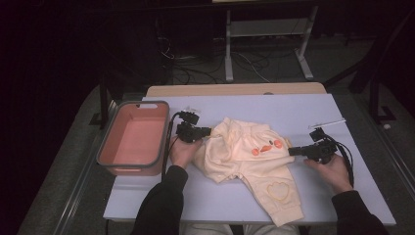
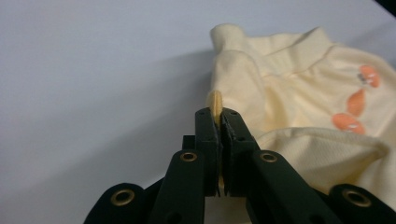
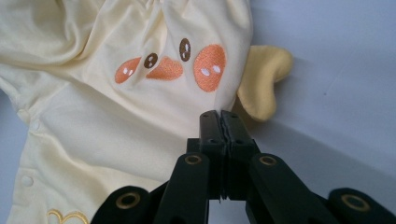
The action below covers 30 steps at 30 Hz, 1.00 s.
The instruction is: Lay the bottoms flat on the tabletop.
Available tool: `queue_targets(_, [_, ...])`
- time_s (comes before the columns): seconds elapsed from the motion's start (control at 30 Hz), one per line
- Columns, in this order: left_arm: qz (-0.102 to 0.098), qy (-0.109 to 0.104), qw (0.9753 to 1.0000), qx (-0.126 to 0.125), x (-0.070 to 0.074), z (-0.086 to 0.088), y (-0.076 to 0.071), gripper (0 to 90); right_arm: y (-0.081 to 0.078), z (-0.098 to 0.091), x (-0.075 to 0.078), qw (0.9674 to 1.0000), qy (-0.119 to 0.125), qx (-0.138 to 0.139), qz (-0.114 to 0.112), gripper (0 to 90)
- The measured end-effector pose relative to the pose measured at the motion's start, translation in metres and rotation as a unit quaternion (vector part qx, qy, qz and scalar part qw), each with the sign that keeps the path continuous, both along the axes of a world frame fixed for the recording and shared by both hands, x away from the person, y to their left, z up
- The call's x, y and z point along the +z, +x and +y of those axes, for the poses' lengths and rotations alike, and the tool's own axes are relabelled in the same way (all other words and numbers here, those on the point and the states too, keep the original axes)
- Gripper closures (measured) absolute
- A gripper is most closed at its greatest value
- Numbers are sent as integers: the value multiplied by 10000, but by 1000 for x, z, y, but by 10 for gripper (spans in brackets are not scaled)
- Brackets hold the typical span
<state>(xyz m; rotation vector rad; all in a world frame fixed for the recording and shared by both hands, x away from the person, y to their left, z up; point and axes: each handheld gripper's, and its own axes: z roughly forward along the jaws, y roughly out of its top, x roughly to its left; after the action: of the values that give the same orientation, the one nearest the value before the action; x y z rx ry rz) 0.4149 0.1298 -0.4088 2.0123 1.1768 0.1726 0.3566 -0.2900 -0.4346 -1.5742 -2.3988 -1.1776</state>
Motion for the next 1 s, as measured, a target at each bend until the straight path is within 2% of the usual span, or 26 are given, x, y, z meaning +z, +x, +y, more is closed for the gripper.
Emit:
queue_targets(0.07, [56, 45, 10000, 42, -5, 2, 4, 862, 0, 0, -1, 10000, -8, 5, 23, 872])
queue_targets(0.13, [118, -36, 9999, 84, -7, 4, 7, 859, 1, 0, -2, 10000, -18, 14, 40, 869])
queue_targets(0.2, [158, -308, 9994, 78, -8, 7, 9, 840, 2, 0, -2, 10000, 2, 16, 53, 866])
queue_targets(0.23, [200, -508, 9985, 76, -9, 9, 11, 812, 2, 0, -2, 10000, 28, 3, 58, 863])
queue_targets(0.27, [211, -585, 9980, 74, -8, 9, 12, 781, 2, 0, -2, 9999, 86, -18, 74, 858])
queue_targets(0.33, [99, -698, 9975, 109, -6, 11, 13, 730, 3, -1, -1, 9999, 158, -35, 59, 840])
queue_targets(0.43, [67, -874, 9961, 130, -3, 13, 15, 646, 4, -1, 2, 9998, 169, -39, -16, 805])
queue_targets(0.67, [52, -740, 9971, -147, 7, 7, 29, 517, 14, 5, 9, 9995, 205, -51, -217, 717])
queue_targets(0.83, [187, -727, 9963, -418, 1, -2, 42, 487, 27, 14, 13, 9992, 252, 20, -302, 693])
queue_targets(1.0, [272, -712, 9958, -498, -7, -8, 50, 486, 42, 24, 15, 9989, 260, 120, -363, 673])
